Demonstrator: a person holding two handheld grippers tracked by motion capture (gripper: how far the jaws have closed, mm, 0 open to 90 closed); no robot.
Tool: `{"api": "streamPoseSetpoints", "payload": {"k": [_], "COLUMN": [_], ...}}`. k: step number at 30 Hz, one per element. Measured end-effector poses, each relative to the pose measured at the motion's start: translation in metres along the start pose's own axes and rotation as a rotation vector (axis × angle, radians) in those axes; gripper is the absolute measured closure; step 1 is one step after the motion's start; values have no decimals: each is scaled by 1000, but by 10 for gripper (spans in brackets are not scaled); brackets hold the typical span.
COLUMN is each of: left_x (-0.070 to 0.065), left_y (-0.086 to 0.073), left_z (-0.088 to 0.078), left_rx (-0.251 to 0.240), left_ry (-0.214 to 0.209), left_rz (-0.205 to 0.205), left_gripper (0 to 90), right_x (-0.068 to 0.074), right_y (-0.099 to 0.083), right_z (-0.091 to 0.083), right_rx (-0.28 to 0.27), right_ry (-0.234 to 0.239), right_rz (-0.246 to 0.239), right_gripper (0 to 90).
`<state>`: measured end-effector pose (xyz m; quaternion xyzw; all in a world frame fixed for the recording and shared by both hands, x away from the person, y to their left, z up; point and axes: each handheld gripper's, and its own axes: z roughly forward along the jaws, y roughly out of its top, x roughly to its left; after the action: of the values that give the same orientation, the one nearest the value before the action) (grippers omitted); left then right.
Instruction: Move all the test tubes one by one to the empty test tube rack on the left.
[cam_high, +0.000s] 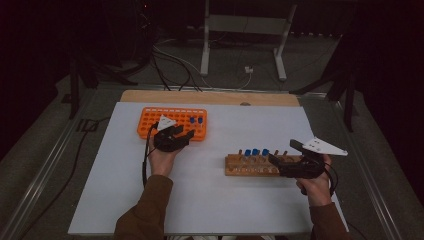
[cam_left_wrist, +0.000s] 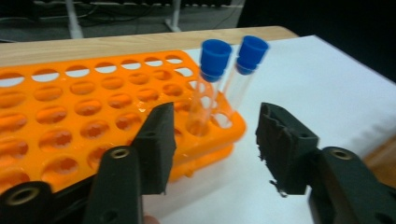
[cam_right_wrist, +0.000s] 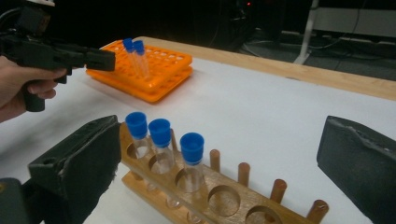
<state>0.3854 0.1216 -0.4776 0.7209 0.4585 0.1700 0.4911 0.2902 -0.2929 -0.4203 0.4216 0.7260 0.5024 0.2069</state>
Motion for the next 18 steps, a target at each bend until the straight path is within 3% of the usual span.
{"api": "streamPoseSetpoints", "payload": {"k": [7, 10, 18], "left_x": [-3, -6, -21], "left_y": [-5, -5, -6], "left_z": [-19, -27, -42], "left_rx": [-43, -59, -82], "left_ry": [10, -16, -31], "left_rz": [-15, -35, 6], "left_gripper": [281, 236, 140], "right_x": [-3, -4, -4], "right_y": [-2, -4, -6], "right_z": [4, 7, 13], "right_rx": [20, 27, 45], "right_ry": [13, 19, 35], "right_rz": [3, 8, -3], "right_gripper": [1, 1, 1]}}
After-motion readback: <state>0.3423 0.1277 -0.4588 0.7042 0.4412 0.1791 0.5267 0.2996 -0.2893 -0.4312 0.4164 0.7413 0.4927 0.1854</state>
